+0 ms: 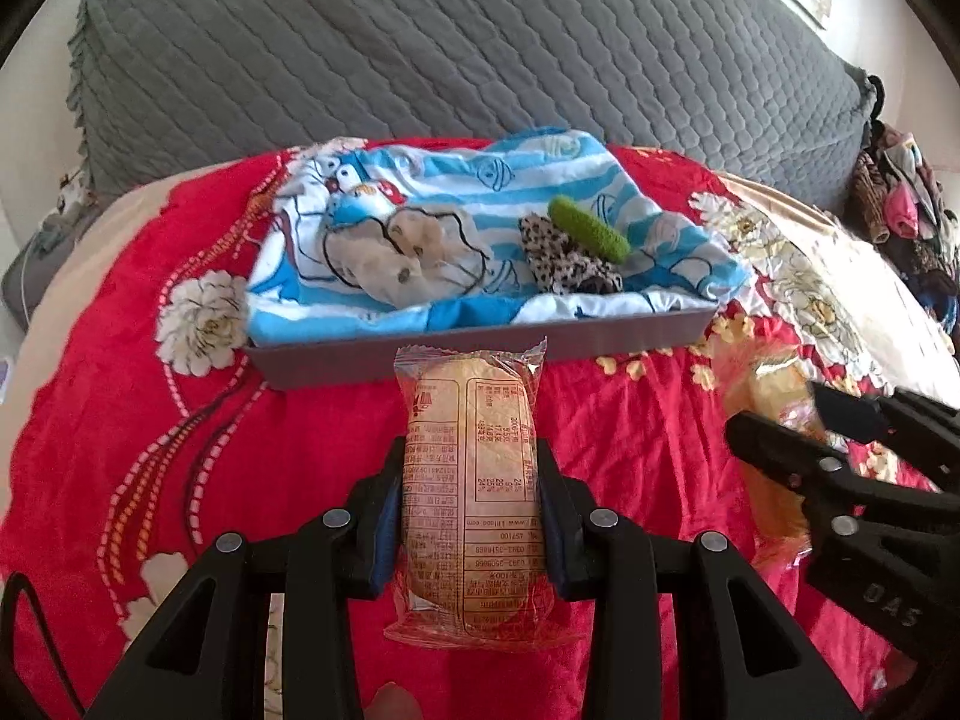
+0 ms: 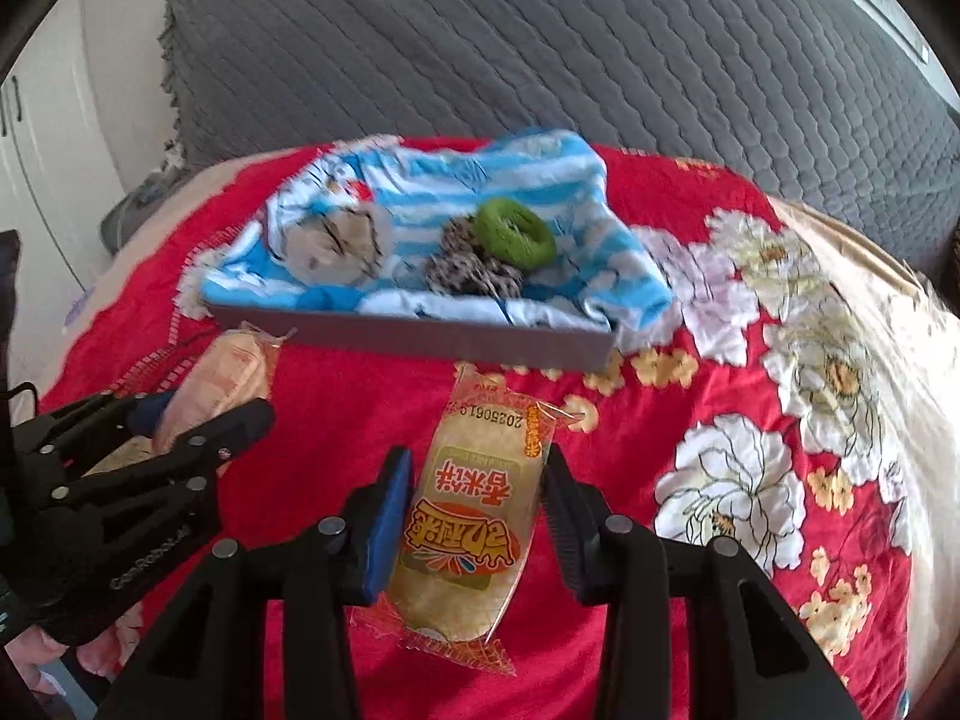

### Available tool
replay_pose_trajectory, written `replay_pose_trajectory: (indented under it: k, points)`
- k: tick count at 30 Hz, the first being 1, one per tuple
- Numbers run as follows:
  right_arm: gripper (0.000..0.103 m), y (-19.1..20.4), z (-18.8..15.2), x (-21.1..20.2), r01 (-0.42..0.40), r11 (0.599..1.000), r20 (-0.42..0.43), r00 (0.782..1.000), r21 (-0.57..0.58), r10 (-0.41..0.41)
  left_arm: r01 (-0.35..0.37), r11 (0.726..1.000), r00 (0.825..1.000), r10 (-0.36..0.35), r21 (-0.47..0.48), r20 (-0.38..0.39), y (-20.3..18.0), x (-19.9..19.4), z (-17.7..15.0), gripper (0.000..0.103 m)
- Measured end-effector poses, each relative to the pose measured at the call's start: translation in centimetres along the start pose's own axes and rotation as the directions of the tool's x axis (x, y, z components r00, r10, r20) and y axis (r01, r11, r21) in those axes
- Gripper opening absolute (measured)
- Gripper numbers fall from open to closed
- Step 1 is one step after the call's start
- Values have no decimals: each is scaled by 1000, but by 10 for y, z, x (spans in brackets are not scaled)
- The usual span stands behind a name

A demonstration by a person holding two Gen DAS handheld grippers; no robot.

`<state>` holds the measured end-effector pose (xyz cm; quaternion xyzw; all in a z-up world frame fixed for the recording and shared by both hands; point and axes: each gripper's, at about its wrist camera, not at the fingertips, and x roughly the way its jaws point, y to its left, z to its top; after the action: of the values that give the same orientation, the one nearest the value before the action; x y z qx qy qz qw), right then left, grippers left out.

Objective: Organize objects
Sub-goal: 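Lift both wrapped snacks and carry them over the striped shirt in the tray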

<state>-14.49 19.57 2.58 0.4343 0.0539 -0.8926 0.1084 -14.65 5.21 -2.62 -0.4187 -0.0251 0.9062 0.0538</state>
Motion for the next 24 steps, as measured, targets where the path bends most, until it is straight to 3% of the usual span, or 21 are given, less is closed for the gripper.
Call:
replay_pose_trajectory:
  k: [14,24]
  points:
    - [43,14,36,-66,-1,999,187,982,-47,9,-9,1000,996,9,-2,84,6,-42,39,39]
    - [43,15,65,-74,-14,998,250,968,-60,28,-30,1000,991,29,6,128,13,-48,75,39]
